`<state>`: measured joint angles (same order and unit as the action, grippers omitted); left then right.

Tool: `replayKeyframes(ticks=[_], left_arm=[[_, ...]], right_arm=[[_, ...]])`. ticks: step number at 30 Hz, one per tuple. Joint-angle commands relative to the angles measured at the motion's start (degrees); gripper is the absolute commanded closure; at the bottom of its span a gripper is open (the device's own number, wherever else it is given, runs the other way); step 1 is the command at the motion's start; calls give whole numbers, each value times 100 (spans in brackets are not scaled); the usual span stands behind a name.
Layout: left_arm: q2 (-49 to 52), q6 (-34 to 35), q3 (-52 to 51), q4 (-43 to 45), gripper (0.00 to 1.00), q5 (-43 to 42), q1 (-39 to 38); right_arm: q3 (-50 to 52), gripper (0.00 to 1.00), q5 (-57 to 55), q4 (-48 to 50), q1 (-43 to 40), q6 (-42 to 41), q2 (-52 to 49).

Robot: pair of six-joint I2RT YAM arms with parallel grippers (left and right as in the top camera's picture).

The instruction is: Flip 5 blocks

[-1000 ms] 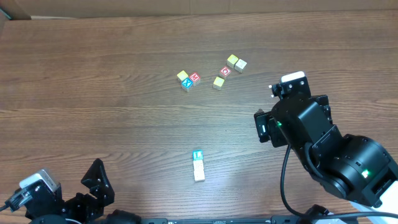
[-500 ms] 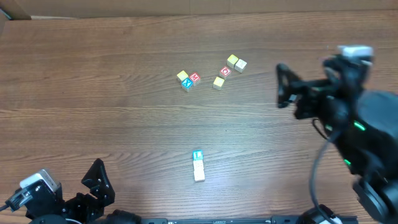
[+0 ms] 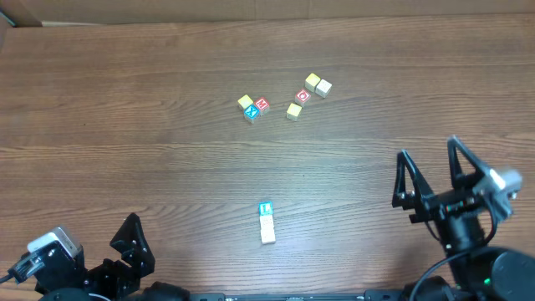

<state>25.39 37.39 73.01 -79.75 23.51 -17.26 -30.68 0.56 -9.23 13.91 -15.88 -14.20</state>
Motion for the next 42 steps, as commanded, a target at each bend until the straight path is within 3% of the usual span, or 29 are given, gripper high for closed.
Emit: replayKeyframes(ticks=[1,8,16,21,27,42], left_arm=[[-15,35,4,2,0,-24,-11],[-15,35,4,2,0,-26,-11],[-15,35,4,0,0,-24,-11],[-15,35,4,2,0,-26,-11],[-15,35,4,2,0,-24,-11],[-15,35,4,2,0,-24,-11]], right_arm=[[1036,0,90,428,-413,-756,765],[2308,0,131,1027,-848,-1191,1388],[3038,0,728,1878,-848,131,1388],[3025,0,1054,1690,-848,1161,1388],[3025,0,940,511,-848,1115,1388],[3025,0,940,531,-848,1143,1392]])
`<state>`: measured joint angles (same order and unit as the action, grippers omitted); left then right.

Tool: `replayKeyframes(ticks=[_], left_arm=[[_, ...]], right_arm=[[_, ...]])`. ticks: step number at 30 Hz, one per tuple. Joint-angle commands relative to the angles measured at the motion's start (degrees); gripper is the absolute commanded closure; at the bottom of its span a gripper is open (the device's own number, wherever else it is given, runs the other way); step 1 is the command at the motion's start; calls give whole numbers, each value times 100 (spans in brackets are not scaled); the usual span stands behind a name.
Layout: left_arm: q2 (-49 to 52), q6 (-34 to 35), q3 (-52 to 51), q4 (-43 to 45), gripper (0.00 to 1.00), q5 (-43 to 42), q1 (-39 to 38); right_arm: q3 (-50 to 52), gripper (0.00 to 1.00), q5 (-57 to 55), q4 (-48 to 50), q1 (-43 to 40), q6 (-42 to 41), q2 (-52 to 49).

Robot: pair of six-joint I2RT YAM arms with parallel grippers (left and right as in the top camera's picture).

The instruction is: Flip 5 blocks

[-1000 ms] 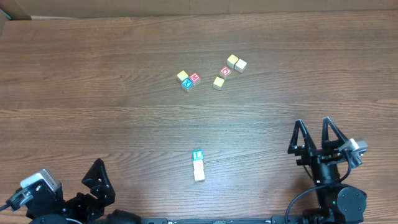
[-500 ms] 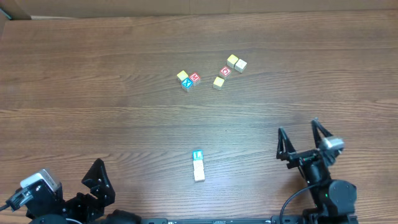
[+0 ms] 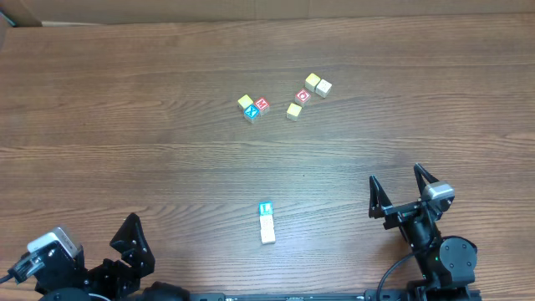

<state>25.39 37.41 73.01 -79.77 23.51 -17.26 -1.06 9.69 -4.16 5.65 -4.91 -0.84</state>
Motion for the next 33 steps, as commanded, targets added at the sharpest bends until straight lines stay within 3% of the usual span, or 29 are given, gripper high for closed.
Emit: replayKeyframes(ticks=[1,33], left_arm=[[-15,33,4,4,0,-24,-11],[-15,-138,-2,-83,0,103,-11]], right_arm=[[63,0,26,22,-22,46,57],[61,0,26,22,-22,46,57]])
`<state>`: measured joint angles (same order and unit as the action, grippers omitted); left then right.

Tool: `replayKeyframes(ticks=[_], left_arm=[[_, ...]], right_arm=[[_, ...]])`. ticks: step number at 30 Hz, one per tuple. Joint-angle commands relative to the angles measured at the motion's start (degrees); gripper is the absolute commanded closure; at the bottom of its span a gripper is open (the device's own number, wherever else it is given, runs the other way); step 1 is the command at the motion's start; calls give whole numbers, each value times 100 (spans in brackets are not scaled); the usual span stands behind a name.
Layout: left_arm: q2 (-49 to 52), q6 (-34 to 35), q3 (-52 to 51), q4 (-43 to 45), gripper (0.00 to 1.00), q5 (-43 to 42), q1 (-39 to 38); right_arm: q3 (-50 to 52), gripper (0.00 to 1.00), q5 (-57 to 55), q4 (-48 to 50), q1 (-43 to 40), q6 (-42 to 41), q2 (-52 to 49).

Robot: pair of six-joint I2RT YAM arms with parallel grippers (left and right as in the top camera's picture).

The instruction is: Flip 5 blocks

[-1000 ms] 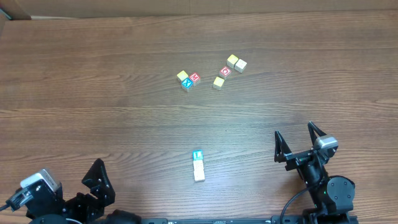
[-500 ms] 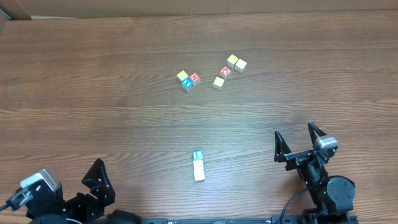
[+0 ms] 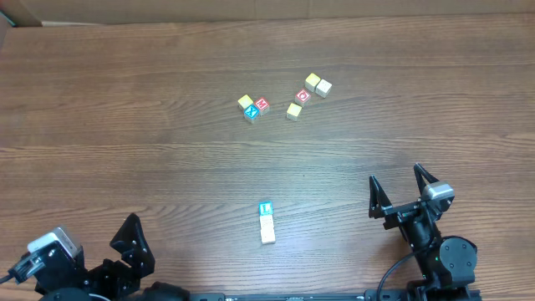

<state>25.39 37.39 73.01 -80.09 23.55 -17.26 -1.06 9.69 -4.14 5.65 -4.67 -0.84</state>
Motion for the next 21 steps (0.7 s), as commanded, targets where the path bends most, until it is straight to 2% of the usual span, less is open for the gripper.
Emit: replayKeyframes(ticks=[1,3,5,10,13,16,21], left_arm=[[-17,-306,-20,-44,0,98,-11],[-31,-737,-79,98,0,96,37],[-79,-1598,-216,501,0,-98,157],[-595,-4299,-1056,2061,0,-1611,402],[-1029,-5064,-1847,3016,0,-2389,516],[-1427,-4948,-2800,4140,0,-2664,706],[-1779,-3488,-4500,6214,0,-2704,1154]], right_arm=[[61,0,26,22,-22,22,57],[61,0,26,20,-22,22,57],[61,0,26,20,-22,22,57],[61,0,26,20,-22,22,57],[61,0,26,22,-22,22,57],[61,0,26,22,-22,22,57],[61,0,26,22,-22,22,57]])
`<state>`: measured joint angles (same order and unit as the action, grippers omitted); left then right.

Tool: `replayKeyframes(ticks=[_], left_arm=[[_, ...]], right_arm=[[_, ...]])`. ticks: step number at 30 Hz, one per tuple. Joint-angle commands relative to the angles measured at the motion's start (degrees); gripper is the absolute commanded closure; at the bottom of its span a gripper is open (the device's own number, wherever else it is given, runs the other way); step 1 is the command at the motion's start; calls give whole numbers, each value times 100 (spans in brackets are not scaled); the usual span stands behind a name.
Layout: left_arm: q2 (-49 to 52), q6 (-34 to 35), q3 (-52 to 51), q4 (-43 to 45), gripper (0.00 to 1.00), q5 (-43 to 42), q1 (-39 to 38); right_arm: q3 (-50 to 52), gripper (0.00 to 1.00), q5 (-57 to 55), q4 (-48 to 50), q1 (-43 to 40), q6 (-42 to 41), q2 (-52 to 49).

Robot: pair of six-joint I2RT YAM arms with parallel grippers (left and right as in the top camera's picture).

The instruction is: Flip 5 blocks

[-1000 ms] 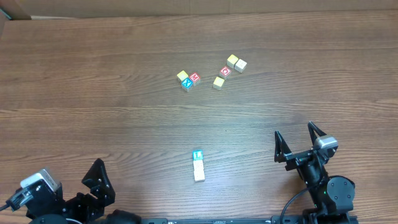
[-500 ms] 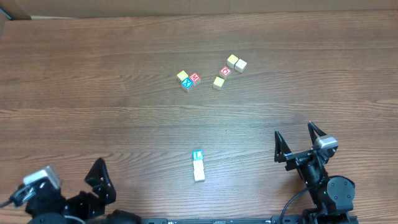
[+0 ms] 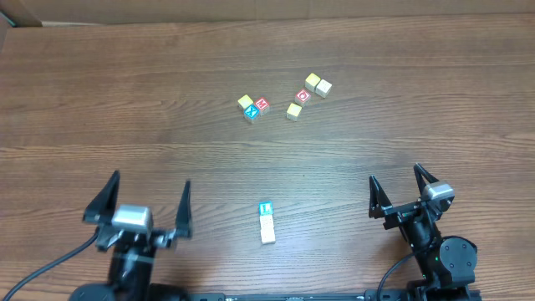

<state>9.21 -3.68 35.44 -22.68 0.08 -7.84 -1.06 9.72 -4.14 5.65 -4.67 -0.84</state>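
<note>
Small wooden blocks lie in two clusters at the table's far middle: a yellow block, a blue-faced block and a red-lettered block on the left; a red-ringed block, a yellow block and two pale blocks on the right. Nearer the front, a teal-lettered block stands in a short row with plain blocks. My left gripper is open at the front left, well left of that row. My right gripper is open at the front right, holding nothing.
The brown wooden table fills the view, its far edge along the top. A cable trails from the left arm at the front edge.
My left arm has risen from its tucked spot in the front left corner; its gripper now stands open, further right and away from the edge. The right arm and all blocks are unchanged.
At first my right gripper stood open at the right side, further out over the table, while the left arm lay tucked in the corner. The right arm then drew back to the front right and stayed there. Now the left gripper is out and open. No block has moved.
</note>
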Motion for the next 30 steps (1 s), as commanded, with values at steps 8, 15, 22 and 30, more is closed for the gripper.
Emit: replayKeyframes(ticks=[8,15,22,30], left_arm=[[-800,778,-2660,2354,0,-702,299],[-903,839,-3410,3112,0,-476,299],[-903,601,-3519,2448,0,-396,299],[-903,557,-3519,1829,0,-391,299]], right_arm=[[61,0,24,22,-22,22,57],[61,0,24,22,-22,22,57],[61,0,24,22,-22,22,57],[61,0,24,20,-22,22,57]])
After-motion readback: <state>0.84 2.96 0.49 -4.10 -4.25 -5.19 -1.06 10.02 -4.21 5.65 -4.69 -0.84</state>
